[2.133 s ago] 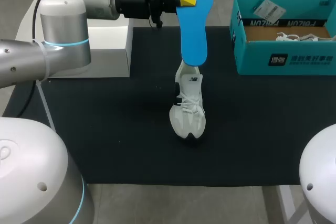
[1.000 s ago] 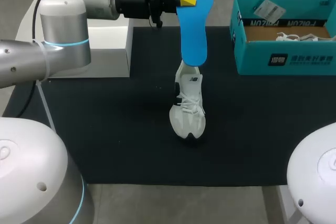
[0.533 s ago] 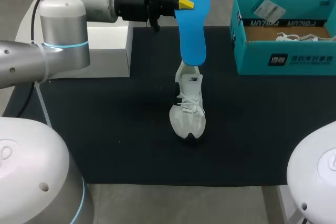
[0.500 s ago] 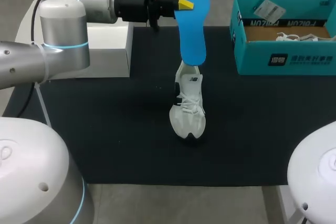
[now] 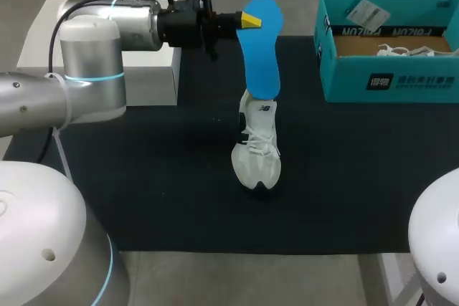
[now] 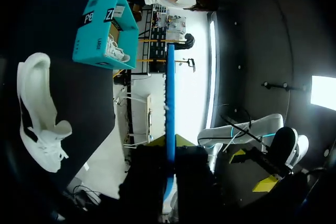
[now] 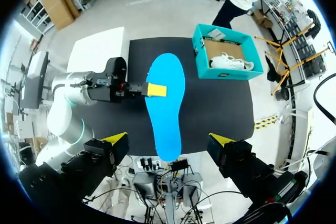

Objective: Take the shoe out of the shoebox, open the shoe tongue, remove and reinsert the insole, then place the shoe into the shoebox

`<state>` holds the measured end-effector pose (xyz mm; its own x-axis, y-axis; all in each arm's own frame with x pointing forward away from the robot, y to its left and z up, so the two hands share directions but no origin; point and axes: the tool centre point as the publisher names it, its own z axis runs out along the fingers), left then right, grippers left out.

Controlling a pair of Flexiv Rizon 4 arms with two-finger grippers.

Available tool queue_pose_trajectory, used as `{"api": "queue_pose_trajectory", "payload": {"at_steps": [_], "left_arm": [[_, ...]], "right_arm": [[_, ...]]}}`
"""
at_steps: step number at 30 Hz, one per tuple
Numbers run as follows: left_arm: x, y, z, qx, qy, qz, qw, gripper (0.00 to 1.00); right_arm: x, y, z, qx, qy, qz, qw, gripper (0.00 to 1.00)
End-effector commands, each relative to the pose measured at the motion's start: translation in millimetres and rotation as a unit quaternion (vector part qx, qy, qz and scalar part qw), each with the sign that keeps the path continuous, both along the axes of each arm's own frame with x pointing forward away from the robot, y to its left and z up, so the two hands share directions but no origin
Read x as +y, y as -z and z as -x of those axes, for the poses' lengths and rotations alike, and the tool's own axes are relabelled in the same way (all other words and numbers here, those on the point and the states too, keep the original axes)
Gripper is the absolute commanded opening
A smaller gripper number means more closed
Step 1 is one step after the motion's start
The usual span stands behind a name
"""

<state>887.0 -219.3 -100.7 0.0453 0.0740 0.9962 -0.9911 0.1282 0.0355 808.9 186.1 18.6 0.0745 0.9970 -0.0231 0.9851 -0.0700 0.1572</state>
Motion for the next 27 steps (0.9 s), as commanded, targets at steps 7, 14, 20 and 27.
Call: {"api": "queue_pose_trajectory", "payload": {"at_steps": [7,14,20,27], "left_arm": [[2.7,-1.9,2.1,-0.002,0.002,0.003,1.000,0.00],[2.7,-2.5,3.6,0.003,0.002,0.008,1.000,0.00],[2.7,-2.5,3.6,0.003,0.002,0.008,1.000,0.00],[2.7,-2.5,3.6,0.003,0.002,0.008,1.000,0.00]], "right_arm": [[-0.3,20.7,-2.7,0.023,-0.003,-0.015,1.000,1.00],[-1.7,20.6,-5.4,0.034,-0.007,-0.014,0.999,1.00],[-2.1,20.5,-5.9,0.037,0.003,-0.012,0.999,1.00],[-2.1,20.5,-5.9,0.037,0.003,-0.012,0.999,1.00]]}}
